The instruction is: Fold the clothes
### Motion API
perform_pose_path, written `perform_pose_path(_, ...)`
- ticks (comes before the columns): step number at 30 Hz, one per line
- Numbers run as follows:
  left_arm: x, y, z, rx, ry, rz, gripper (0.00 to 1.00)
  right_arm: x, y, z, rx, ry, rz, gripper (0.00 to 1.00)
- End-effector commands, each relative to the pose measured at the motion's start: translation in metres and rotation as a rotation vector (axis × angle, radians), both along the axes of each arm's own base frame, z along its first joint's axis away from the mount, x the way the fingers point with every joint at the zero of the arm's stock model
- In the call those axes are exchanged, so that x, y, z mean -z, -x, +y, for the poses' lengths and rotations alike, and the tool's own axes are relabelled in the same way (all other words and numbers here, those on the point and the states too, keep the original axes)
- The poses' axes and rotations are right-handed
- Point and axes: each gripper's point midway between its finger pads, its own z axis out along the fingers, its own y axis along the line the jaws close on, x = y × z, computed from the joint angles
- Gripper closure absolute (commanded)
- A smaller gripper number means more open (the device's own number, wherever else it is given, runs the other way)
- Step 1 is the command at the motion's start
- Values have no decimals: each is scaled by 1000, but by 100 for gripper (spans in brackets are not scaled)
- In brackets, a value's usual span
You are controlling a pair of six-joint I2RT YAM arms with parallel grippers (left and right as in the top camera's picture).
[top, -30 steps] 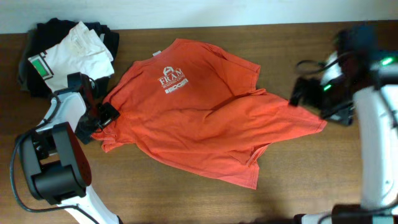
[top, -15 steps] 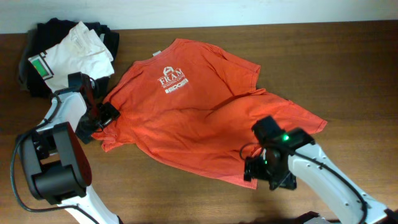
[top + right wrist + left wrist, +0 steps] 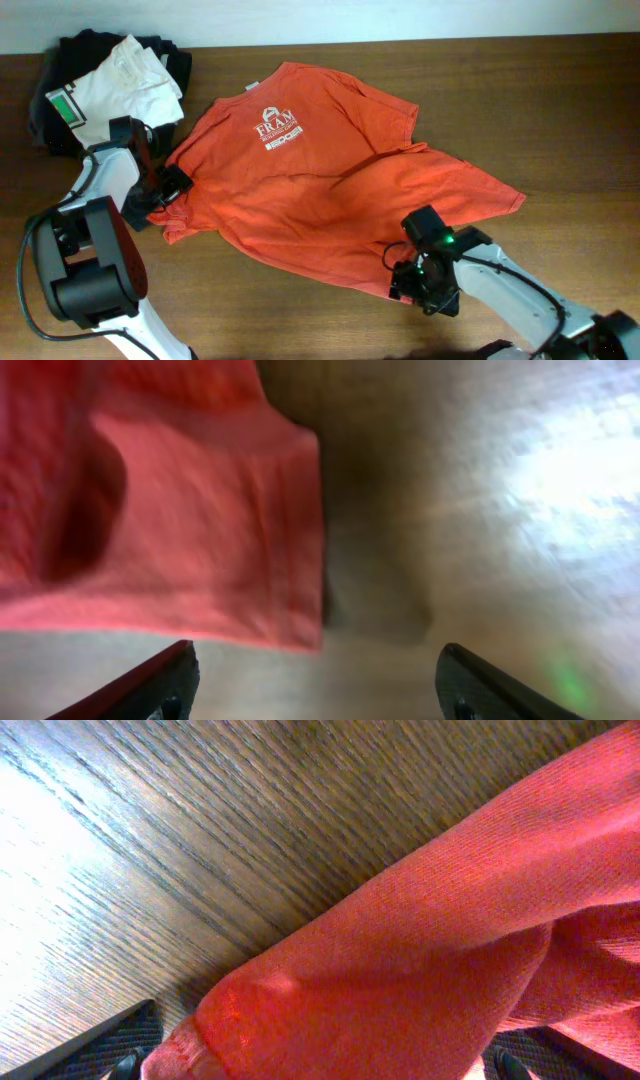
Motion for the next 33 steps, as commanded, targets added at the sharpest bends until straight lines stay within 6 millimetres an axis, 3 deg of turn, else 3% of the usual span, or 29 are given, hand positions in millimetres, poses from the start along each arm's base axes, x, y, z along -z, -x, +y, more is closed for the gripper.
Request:
perform_pose_path(1, 16, 12, -1, -1, -13, 58, 1, 11, 4, -1, 37, 26, 47, 20)
perform_pose_path(8, 16, 12, -1, -1, -13, 58, 1, 27, 7, 1, 86, 43, 112, 20)
perform_pose_path(11, 16, 12, -1, -1, -13, 58, 1, 26, 4, 4, 87, 29, 106, 51)
perform_pose_path(12, 16, 12, -1, -1, -13, 58, 1, 25, 1, 5, 87, 26, 99, 66)
perform_pose_path(14, 16, 12, -1, -1, -13, 58, 1, 23, -2, 7, 87, 22, 91, 72)
perform_pose_path(16, 16, 12, -1, -1, -13, 58, 1, 19, -6, 8, 86, 23, 89, 93)
perform_pose_path(17, 16, 12, -1, -1, -13, 58, 1, 17, -7, 8, 86, 24, 88, 96)
perform_pose_path(23, 16, 12, -4, -1, 5, 59, 1, -1, -20, 0, 90, 84, 61, 96)
perform_pose_path(26, 15, 6, -32, 91, 163, 20, 1, -23, -35, -10, 121, 82, 31, 96)
perform_pose_path(28, 14, 4, -40, 127, 207, 6, 1, -38, -45, -22, 129, 68, 3, 96)
perform_pose_path(30, 11, 6, -40, 145, 207, 11, 1, -66, -61, -55, 178, 48, -61, 96)
perform_pose_path(33, 0, 5, -40, 146, 203, -6, 1, -93, -67, -92, 277, 44, -112, 96)
